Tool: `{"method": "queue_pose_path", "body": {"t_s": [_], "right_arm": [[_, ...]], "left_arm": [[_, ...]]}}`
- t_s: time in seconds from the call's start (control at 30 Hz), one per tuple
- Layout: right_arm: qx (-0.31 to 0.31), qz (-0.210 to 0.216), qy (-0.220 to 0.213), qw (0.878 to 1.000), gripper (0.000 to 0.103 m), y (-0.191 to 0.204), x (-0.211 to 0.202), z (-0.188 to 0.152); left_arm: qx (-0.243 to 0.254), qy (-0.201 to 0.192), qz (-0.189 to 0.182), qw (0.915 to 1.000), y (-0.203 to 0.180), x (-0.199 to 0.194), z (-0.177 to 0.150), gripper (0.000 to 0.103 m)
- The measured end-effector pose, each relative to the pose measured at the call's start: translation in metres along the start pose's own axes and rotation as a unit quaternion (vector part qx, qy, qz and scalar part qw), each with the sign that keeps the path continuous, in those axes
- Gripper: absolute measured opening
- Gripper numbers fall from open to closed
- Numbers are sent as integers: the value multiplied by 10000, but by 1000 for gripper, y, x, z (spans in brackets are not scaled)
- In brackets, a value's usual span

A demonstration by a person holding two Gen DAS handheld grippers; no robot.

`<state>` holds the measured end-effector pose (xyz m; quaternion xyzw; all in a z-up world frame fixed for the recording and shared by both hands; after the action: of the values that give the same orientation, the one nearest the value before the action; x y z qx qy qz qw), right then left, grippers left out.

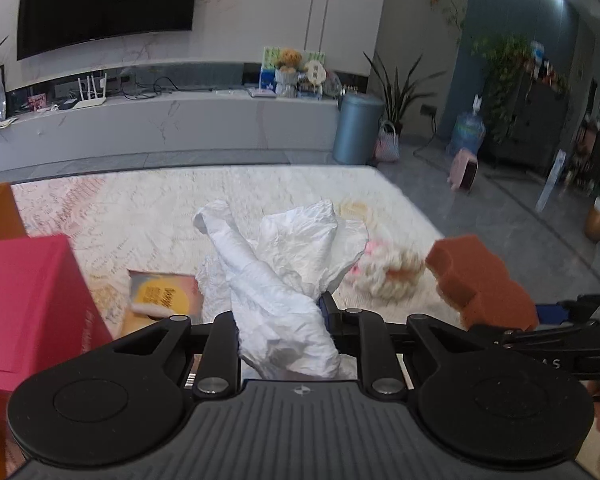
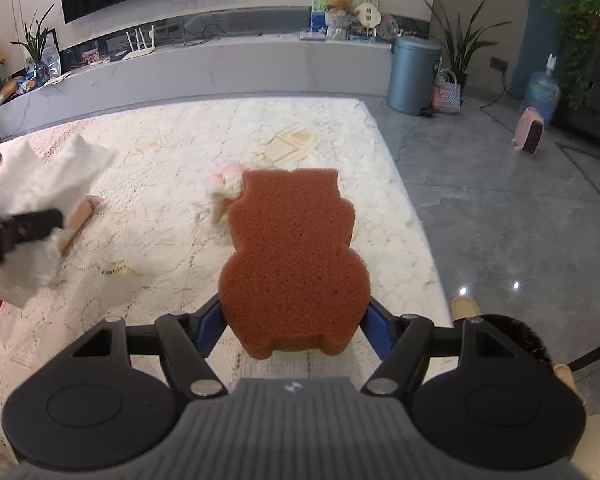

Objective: Organize soft objects
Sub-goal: 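Carry the white cloth with the left tool while the right tool carries the sponge to the box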

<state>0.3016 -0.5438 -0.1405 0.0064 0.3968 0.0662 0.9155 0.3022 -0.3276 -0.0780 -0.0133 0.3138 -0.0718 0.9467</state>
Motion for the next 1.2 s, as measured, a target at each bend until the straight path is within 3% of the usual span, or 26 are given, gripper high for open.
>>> {"method": "queue_pose_path", "body": {"t_s": [0.3,0.4,0.57,0.67,0.77,0.9,1.0,1.07,1.2], "right_arm": [[-352,-99,-575,9977,70,35,-35,30],[-282,-369,-794,9958,70,53,-46,48],[-458,-670,-1447,9862,70,100,-73,77],[-882,-649,-1710,9792,70,140,-93,89],[-1072,-655,-2255,9661,70,179,-127,105],[-1518,-374,-2838,9460,70,240,-175,119],[-1774,-94,-3053,9355,70,285,-199,119],[-1700,76,-3224,9312,70,307,-212,117],[-1671,342,-3112,9349,70,352,-215,117]], "left_arm": [[-308,-242,-5,9992,44,-50,27,23],[-261,-489,0,9985,57,-72,38,23],[-263,-858,83,9959,84,-110,60,23],[-423,-978,158,9942,106,-130,75,23],[-609,-1114,109,9918,130,-154,93,23],[-961,-1317,-22,9866,163,-187,107,24],[-996,-1503,95,9836,187,-211,107,24],[-984,-1598,201,9820,204,-224,106,24],[-1029,-1761,335,9784,241,-248,98,24]]}}
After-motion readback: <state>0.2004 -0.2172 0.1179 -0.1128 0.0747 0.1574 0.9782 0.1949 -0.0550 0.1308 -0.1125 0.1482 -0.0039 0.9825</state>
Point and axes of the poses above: each gripper's, at about its wrist camera, not at the fingertips, and x roughly the way its jaws point, y to its left, z to its top, the point moved 8 cm from there along x, roughly the way its jaws point, and after that the axes turned 5 degrees about z, right-handed, at the moved point
